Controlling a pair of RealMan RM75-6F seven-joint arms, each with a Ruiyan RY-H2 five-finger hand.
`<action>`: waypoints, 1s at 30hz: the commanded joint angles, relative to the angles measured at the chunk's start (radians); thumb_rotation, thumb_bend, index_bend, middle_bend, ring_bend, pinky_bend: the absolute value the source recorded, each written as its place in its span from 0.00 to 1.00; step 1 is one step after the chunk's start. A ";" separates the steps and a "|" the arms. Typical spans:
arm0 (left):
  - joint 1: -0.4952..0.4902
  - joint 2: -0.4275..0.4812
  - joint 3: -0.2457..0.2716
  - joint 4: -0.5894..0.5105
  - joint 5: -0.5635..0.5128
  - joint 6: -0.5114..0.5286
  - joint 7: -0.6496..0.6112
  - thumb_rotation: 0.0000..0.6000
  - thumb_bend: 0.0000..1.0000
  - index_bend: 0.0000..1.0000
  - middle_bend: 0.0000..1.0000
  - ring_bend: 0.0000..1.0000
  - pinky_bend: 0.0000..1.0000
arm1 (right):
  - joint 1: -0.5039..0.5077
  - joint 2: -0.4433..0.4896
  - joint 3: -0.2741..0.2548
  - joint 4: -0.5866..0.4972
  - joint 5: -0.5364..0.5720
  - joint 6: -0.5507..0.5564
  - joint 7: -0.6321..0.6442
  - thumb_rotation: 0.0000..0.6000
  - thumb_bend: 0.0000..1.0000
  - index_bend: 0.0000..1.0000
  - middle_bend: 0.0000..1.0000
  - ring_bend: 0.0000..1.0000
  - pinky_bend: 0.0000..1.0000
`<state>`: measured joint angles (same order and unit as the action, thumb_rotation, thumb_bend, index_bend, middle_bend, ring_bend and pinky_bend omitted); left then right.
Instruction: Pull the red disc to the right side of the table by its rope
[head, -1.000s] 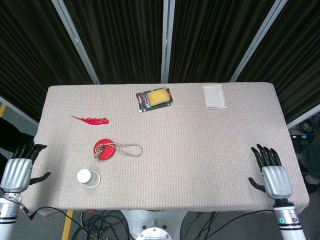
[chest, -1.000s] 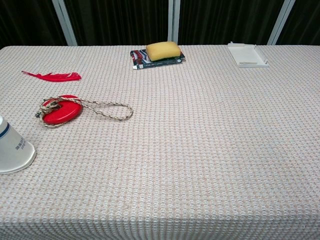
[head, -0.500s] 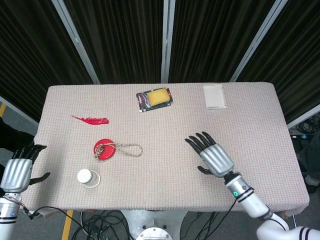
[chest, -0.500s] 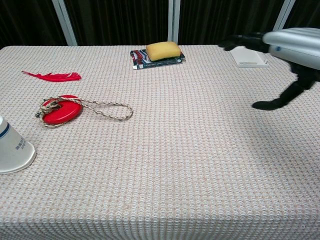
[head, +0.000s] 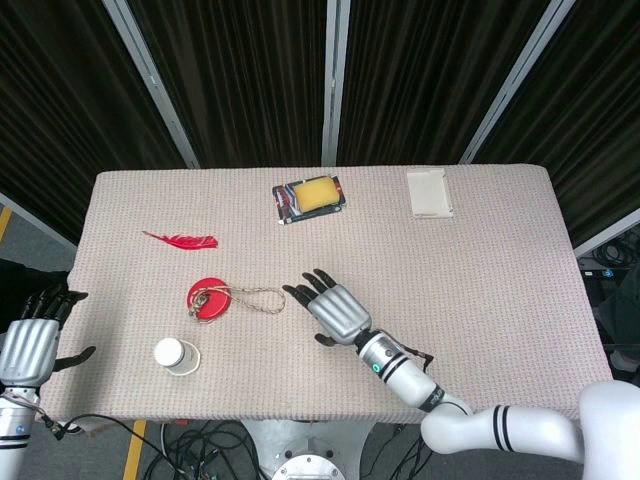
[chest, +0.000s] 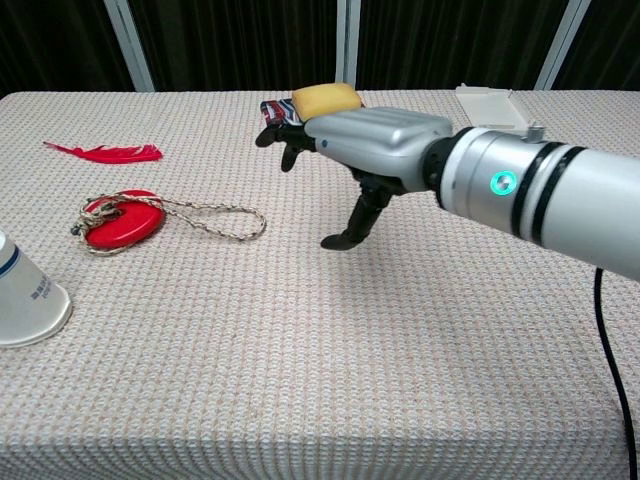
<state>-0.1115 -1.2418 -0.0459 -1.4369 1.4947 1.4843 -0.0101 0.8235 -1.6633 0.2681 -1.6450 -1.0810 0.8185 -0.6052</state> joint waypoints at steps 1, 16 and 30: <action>0.001 0.000 0.000 0.003 -0.002 -0.001 -0.003 1.00 0.00 0.23 0.22 0.10 0.14 | 0.067 -0.101 0.013 0.105 0.063 -0.006 -0.037 1.00 0.14 0.00 0.20 0.00 0.00; 0.012 0.008 -0.003 0.032 -0.011 0.006 -0.046 1.00 0.00 0.23 0.22 0.10 0.14 | 0.210 -0.303 0.054 0.332 0.158 -0.032 0.030 1.00 0.18 0.00 0.24 0.00 0.00; 0.019 0.011 -0.006 0.052 -0.014 0.012 -0.070 1.00 0.00 0.23 0.22 0.10 0.14 | 0.280 -0.418 0.069 0.478 0.173 -0.032 0.078 1.00 0.22 0.00 0.27 0.00 0.00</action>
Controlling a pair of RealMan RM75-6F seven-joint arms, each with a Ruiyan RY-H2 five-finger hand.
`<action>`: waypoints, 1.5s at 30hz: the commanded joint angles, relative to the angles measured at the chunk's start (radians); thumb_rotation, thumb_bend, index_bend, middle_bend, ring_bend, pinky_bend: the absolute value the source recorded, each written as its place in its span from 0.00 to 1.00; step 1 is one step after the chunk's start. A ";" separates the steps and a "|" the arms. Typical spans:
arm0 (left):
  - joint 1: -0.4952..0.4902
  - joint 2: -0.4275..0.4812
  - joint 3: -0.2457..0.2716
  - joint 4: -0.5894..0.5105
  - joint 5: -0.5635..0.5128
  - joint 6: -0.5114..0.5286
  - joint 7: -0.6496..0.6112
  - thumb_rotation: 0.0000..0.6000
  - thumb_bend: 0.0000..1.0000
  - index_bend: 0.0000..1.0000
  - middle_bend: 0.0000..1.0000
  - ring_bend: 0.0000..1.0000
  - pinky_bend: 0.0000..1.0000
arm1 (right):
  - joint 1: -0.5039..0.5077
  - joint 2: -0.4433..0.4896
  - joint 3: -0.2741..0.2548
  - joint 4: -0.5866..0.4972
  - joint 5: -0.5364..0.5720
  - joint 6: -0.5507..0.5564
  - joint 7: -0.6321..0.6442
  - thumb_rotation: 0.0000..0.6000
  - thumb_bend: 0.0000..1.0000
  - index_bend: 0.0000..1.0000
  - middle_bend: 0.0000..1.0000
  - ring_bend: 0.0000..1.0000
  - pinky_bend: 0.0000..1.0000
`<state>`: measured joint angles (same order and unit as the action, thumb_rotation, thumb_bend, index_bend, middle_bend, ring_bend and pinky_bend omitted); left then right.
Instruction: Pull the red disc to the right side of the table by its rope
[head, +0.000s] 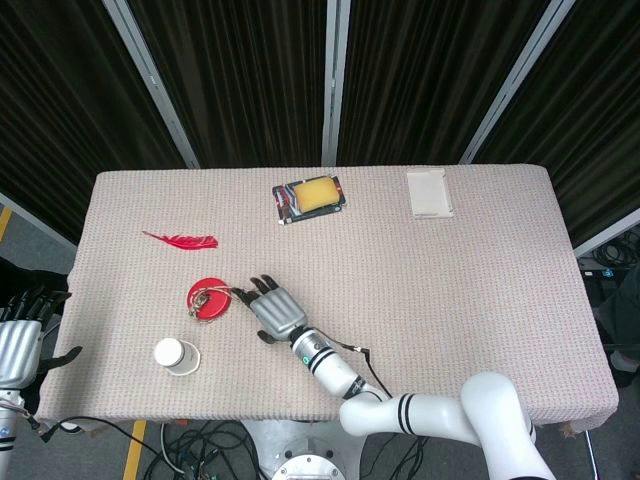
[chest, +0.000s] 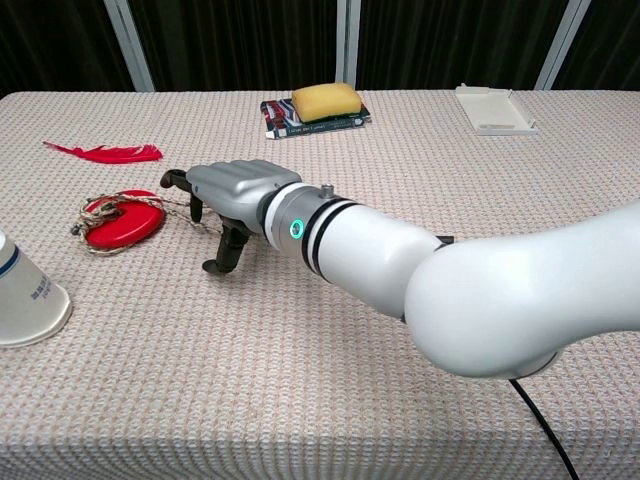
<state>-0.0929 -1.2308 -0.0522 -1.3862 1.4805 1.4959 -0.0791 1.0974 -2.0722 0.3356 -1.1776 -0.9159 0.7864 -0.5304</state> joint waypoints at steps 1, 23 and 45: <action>0.001 0.001 0.000 0.002 0.000 0.001 -0.001 1.00 0.00 0.23 0.22 0.10 0.14 | 0.007 -0.012 0.001 0.013 0.011 0.001 0.004 1.00 0.22 0.00 0.28 0.00 0.00; 0.003 -0.006 0.000 0.011 -0.002 -0.005 -0.004 1.00 0.00 0.23 0.22 0.10 0.14 | -0.048 0.028 -0.015 -0.045 -0.072 0.134 0.028 1.00 0.52 0.36 0.78 0.35 0.12; -0.009 -0.023 0.005 0.006 0.006 -0.022 0.019 1.00 0.00 0.23 0.22 0.10 0.14 | -0.371 0.516 -0.070 -0.215 -0.120 0.322 0.206 1.00 0.58 0.97 0.90 0.69 0.86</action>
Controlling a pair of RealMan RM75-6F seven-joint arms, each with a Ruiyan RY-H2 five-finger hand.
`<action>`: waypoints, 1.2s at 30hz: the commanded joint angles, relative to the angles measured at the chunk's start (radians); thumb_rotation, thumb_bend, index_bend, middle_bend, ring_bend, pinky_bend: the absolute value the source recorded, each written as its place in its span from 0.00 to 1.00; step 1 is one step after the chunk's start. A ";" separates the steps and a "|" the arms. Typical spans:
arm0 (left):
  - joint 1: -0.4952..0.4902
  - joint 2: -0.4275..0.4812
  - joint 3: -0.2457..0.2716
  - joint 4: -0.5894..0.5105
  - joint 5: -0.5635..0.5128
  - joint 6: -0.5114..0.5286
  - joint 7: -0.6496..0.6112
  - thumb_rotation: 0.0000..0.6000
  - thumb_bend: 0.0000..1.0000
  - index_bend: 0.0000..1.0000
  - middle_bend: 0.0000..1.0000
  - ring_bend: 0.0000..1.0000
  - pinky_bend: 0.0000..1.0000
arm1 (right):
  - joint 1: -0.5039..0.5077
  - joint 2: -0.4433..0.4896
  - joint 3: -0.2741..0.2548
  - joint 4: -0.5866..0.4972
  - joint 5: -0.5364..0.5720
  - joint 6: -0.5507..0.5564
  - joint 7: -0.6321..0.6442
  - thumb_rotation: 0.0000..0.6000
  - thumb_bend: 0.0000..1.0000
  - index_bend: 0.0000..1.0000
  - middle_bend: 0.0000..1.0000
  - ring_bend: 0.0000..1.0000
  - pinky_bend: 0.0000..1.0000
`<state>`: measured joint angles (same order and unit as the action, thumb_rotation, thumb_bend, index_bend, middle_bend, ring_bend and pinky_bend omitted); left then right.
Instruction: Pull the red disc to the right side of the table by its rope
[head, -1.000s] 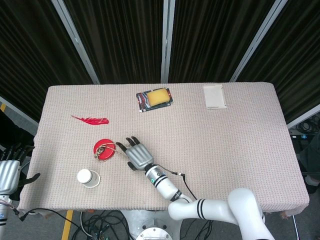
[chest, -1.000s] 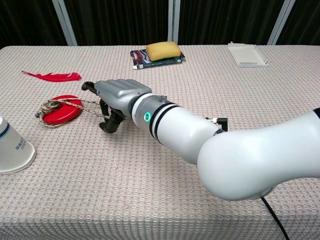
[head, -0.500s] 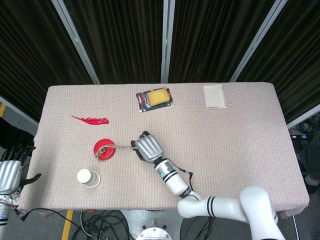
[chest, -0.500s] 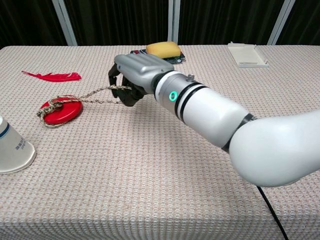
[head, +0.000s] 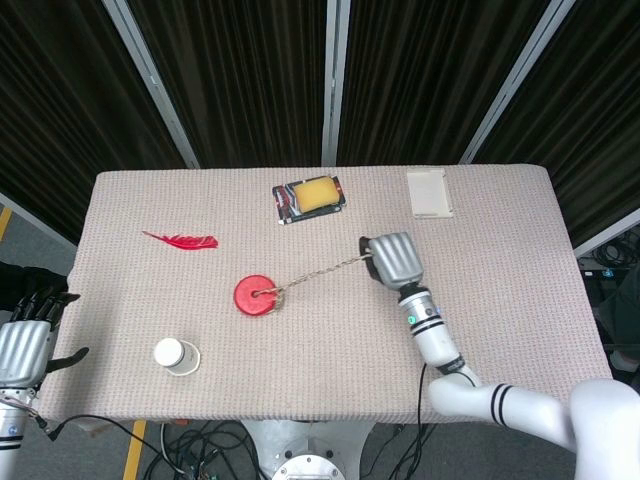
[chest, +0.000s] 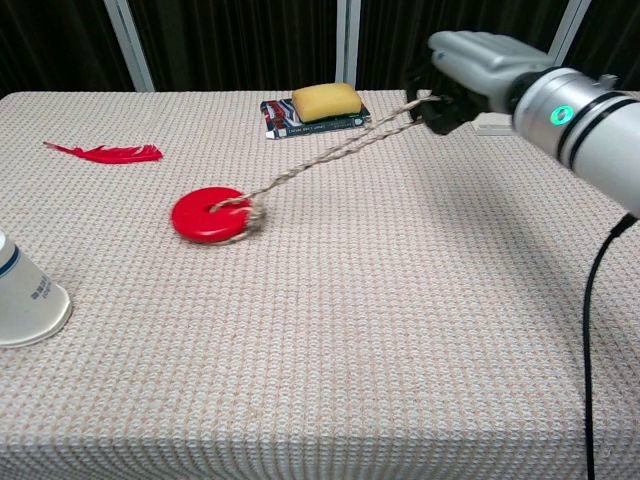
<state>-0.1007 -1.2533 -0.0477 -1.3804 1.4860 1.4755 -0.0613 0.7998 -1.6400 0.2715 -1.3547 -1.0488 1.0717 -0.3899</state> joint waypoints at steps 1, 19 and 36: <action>-0.002 -0.001 0.001 -0.001 0.002 -0.002 0.003 1.00 0.00 0.23 0.22 0.10 0.15 | -0.093 0.106 -0.008 -0.045 0.014 0.046 0.084 1.00 0.58 0.97 0.90 0.69 0.86; -0.016 -0.001 0.002 -0.044 0.010 -0.011 0.060 1.00 0.00 0.23 0.22 0.10 0.15 | -0.385 0.333 0.040 0.035 0.030 0.198 0.455 1.00 0.59 0.98 0.91 0.70 0.86; -0.016 -0.002 0.003 -0.046 0.005 -0.012 0.063 1.00 0.00 0.23 0.22 0.10 0.15 | -0.356 0.309 0.061 -0.055 -0.080 0.219 0.425 1.00 0.60 0.98 0.91 0.70 0.86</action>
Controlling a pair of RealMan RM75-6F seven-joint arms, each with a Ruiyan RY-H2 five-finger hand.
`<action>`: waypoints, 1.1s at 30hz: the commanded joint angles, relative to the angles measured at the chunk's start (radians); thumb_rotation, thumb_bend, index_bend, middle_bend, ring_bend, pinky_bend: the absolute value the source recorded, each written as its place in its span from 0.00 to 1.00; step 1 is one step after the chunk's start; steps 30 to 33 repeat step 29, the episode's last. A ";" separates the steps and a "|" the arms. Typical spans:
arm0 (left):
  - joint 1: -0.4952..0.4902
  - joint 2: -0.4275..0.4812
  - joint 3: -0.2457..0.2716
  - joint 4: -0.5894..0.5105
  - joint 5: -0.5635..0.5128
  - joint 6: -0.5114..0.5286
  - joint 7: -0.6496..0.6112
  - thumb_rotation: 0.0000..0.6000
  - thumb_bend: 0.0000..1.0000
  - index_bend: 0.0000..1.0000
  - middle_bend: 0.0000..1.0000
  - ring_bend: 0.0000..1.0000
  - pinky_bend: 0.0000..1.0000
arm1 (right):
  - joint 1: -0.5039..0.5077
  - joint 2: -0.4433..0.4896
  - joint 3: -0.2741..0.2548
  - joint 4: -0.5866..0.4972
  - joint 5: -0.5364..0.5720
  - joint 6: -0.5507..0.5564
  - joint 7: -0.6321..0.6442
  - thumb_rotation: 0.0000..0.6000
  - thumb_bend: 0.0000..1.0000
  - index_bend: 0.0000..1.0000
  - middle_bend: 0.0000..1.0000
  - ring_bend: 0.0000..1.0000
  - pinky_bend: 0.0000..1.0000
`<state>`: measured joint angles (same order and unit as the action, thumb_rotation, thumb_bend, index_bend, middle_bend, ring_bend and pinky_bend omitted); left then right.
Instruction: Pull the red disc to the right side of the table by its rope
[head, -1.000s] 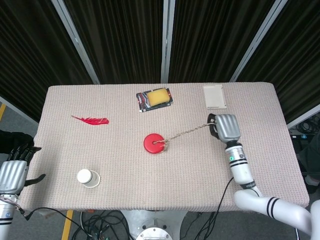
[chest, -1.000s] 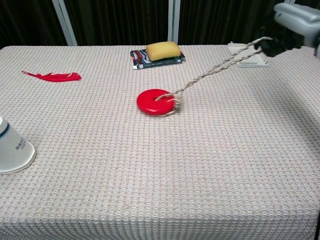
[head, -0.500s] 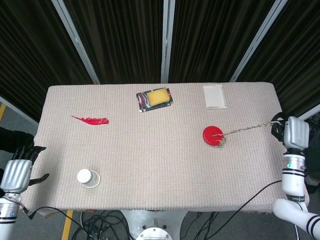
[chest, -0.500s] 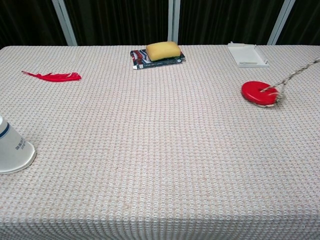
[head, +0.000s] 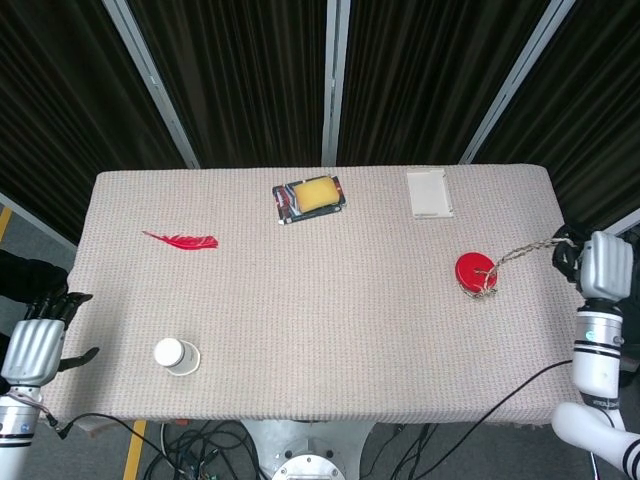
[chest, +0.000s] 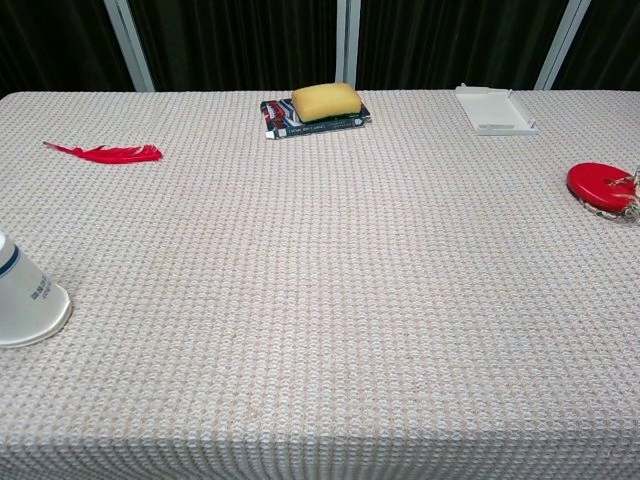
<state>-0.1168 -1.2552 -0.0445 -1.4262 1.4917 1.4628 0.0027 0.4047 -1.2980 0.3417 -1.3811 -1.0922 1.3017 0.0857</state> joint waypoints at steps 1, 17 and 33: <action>0.002 0.000 0.000 0.001 -0.001 0.002 -0.002 1.00 0.00 0.23 0.22 0.10 0.14 | 0.057 -0.054 -0.010 -0.025 -0.043 -0.016 -0.079 1.00 0.60 0.98 0.91 0.70 0.86; 0.004 -0.003 0.001 0.014 -0.002 0.004 -0.017 1.00 0.00 0.23 0.22 0.10 0.14 | 0.072 0.089 -0.117 -0.214 0.009 -0.208 -0.241 1.00 0.00 0.00 0.00 0.00 0.00; -0.001 0.002 -0.003 -0.008 0.000 0.005 -0.006 1.00 0.00 0.23 0.22 0.10 0.15 | -0.189 0.040 -0.280 -0.079 -0.293 0.189 -0.125 1.00 0.00 0.00 0.00 0.00 0.00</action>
